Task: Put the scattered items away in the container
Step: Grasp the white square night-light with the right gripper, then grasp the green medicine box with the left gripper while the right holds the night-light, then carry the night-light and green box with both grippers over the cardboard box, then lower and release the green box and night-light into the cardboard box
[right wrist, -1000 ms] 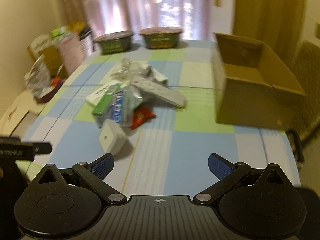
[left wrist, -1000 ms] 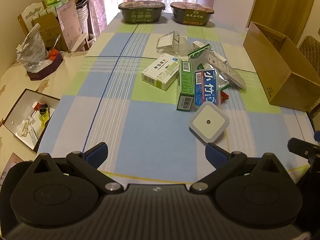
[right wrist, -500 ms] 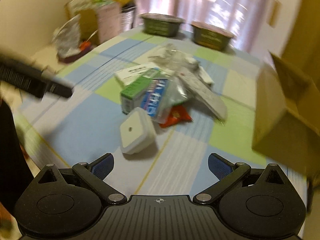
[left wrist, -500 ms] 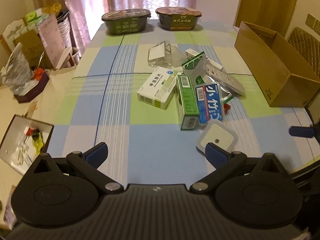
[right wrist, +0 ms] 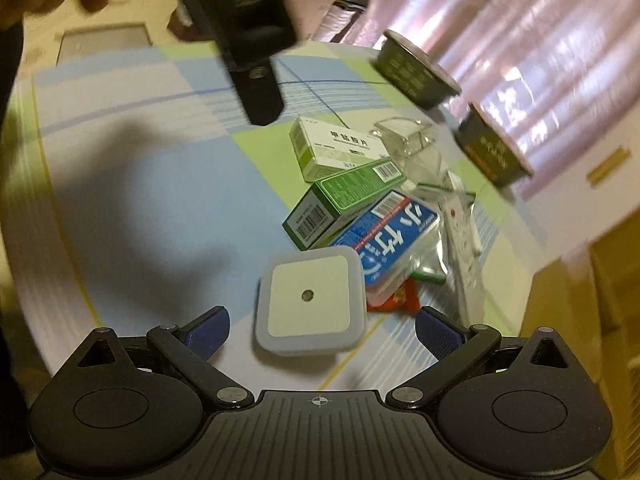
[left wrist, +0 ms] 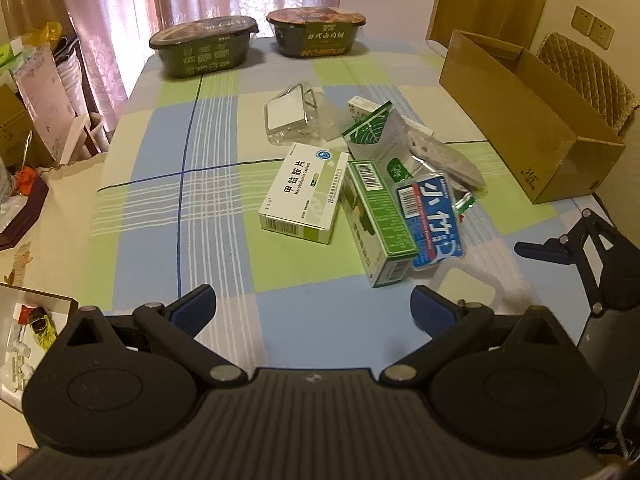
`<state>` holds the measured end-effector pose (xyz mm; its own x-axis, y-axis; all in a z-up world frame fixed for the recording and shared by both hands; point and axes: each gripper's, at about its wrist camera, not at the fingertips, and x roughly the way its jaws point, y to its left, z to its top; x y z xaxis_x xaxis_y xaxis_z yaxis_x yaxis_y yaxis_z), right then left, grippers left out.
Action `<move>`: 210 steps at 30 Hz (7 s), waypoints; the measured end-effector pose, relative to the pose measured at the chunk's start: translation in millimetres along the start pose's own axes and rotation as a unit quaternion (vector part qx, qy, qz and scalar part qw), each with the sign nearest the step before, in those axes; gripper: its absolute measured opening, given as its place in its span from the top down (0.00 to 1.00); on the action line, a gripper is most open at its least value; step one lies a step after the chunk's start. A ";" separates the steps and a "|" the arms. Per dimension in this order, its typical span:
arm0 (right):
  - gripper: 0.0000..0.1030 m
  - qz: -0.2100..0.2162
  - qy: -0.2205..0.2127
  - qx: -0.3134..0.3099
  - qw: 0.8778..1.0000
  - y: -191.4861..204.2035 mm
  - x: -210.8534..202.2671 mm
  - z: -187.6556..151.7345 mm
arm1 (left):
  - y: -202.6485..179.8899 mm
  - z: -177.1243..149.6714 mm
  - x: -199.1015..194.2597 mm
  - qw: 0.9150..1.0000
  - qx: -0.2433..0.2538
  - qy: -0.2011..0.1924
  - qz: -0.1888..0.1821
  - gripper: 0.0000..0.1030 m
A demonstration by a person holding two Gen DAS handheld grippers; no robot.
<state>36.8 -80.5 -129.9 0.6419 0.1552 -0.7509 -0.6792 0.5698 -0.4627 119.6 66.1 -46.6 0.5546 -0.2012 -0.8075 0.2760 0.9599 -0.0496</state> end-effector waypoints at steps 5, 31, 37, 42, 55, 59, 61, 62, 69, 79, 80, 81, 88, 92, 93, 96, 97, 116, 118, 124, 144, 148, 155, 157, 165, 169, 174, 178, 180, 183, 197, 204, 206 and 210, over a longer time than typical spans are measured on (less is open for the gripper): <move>0.00 -0.012 0.007 -0.046 0.999 11.8 17.7 4.0 | 3.5 6.4 9.0 1.000 -0.012 -0.007 -0.017 0.01; 0.34 0.001 0.014 0.211 0.977 -74.7 -3.2 -29.0 | -32.5 26.9 49.9 0.999 0.003 -0.009 -0.045 0.09; 0.34 -0.005 0.014 0.248 0.969 -84.4 -7.5 -44.6 | -46.3 37.3 81.3 0.999 -0.007 0.021 -0.039 0.56; 0.34 -0.001 0.013 0.260 0.966 -85.1 -6.9 -48.5 | -51.0 40.1 94.4 0.999 -0.003 0.038 -0.025 0.74; 0.34 0.060 0.036 0.353 0.933 -96.6 -11.3 -67.0 | -66.1 -13.9 44.4 0.991 0.041 0.129 -0.007 0.56; 0.34 0.062 0.045 0.354 0.932 -95.1 -9.6 -72.4 | -71.9 -8.7 45.5 0.991 0.048 0.127 0.001 0.50; 0.34 0.063 0.044 0.352 0.933 -95.2 -7.6 -72.4 | -73.4 -1.3 48.5 0.991 0.052 0.124 0.005 0.50; 0.34 0.062 0.045 0.349 0.934 -94.9 -6.4 -71.9 | -73.9 2.6 50.3 0.991 0.055 0.122 0.008 0.50; 0.34 0.057 0.051 0.352 0.933 -96.1 0.8 -75.3 | -66.9 17.2 68.0 0.990 0.054 0.131 0.010 0.52; 0.35 0.049 0.048 0.363 0.929 -97.8 -1.2 -78.2 | -58.0 15.6 70.3 0.990 0.041 0.132 0.000 0.76; 0.35 0.047 0.047 0.364 0.929 -98.7 -2.4 -78.2 | -57.4 15.0 69.0 0.990 0.039 0.132 -0.002 0.76; 0.35 0.045 0.045 0.364 0.929 -99.5 -3.6 -77.8 | -56.6 14.6 67.3 0.991 0.037 0.132 -0.006 0.76; 0.35 0.037 0.029 0.366 0.929 -103.2 -18.3 -74.6 | -56.3 15.8 43.5 0.992 0.025 0.118 -0.021 0.76; 0.35 0.031 0.022 0.371 0.928 -105.1 -29.4 -75.9 | -60.7 18.9 30.9 0.993 0.024 0.110 -0.028 0.76; 0.35 0.029 0.019 0.372 0.928 -106.1 -32.7 -76.3 | -62.0 20.2 28.2 0.993 0.023 0.108 -0.031 0.76; 0.35 0.021 0.012 0.377 0.926 -111.9 -42.1 -77.7 | -70.4 26.1 19.8 0.994 0.030 0.099 -0.034 0.76; 0.35 0.018 0.009 0.378 0.926 -114.8 -45.5 -78.0 | -74.1 29.3 17.1 0.994 0.033 0.095 -0.036 0.76; 0.35 -0.121 -0.070 0.408 0.902 -266.2 -114.7 -113.5 | -214.1 153.2 0.7 0.985 0.108 -0.009 -0.135 0.76; 0.35 -0.132 -0.069 0.411 0.899 -286.5 -110.9 -120.3 | -233.1 169.0 4.7 0.982 0.112 -0.018 -0.149 0.76; 0.35 -0.146 -0.052 0.422 0.893 -334.2 -90.4 -142.4 | -275.6 208.1 36.6 0.978 0.093 -0.032 -0.184 0.76; 0.35 -0.116 -0.019 0.448 0.886 -369.4 -48.0 -173.0 | -325.1 217.3 116.7 0.981 0.117 -0.023 -0.150 0.76; 0.35 -0.113 -0.014 0.450 0.886 -367.7 -43.8 -173.9 | -322.9 216.9 121.2 0.982 0.112 -0.021 -0.150 0.75; 0.35 -0.108 -0.012 0.453 0.885 -366.5 -41.2 -175.2 | -313.5 219.9 110.6 0.983 0.111 -0.034 -0.145 0.75; 0.35 -0.107 -0.012 0.453 0.885 -366.3 -41.0 -174.8 | -309.3 220.2 107.3 0.983 0.109 -0.036 -0.142 0.74; 0.35 -0.097 -0.006 0.458 0.884 -367.3 -37.8 -173.9 | -296.6 217.0 100.4 0.985 0.106 -0.034 -0.131 0.71; 0.35 -0.091 -0.002 0.458 0.884 -366.0 -33.8 -173.2 | -293.6 214.4 99.2 0.985 0.105 -0.033 -0.133 0.69; 0.35 -0.084 0.004 0.457 0.885 -365.6 -29.5 -169.8 | -288.8 211.9 99.3 0.986 0.102 -0.030 -0.132 0.69; 0.34 -0.075 0.007 0.456 0.887 -366.0 -26.4 -165.7 | -285.2 211.2 98.9 0.986 0.099 -0.028 -0.130 0.67; 0.34 -0.077 0.008 0.455 0.887 -366.6 -26.2 -163.5 | -284.0 210.5 99.1 0.986 0.098 -0.027 -0.129 0.64; 0.34 -0.081 0.006 0.455 0.887 -365.3 -26.0 -162.7 | -281.7 209.4 99.7 0.987 0.096 -0.026 -0.127 0.63; 0.34 -0.080 0.006 0.454 0.887 -355.1 -28.0 -163.5 | -269.4 199.9 96.1 0.988 0.087 -0.016 -0.123 0.63; 0.34 -0.086 -0.011 0.453 0.887 -345.9 -42.6 -153.3 | -261.0 190.8 82.8 0.990 0.080 -0.016 -0.116 0.57; 0.34 -0.086 -0.014 0.451 0.888 -342.7 -47.0 -149.9 | -257.6 187.0 78.1 0.990 0.077 -0.016 -0.114 0.56; 0.34 -0.086 -0.021 0.448 0.890 -335.9 -56.1 -142.0 | -250.0 179.6 69.3 0.991 0.074 -0.015 -0.107 0.54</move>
<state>178.3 -395.2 0.8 0.7338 0.0226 -0.6790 -0.0255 0.9997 0.0058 230.0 -222.9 15.4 0.4933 -0.4053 -0.7697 0.5008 0.8558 -0.1296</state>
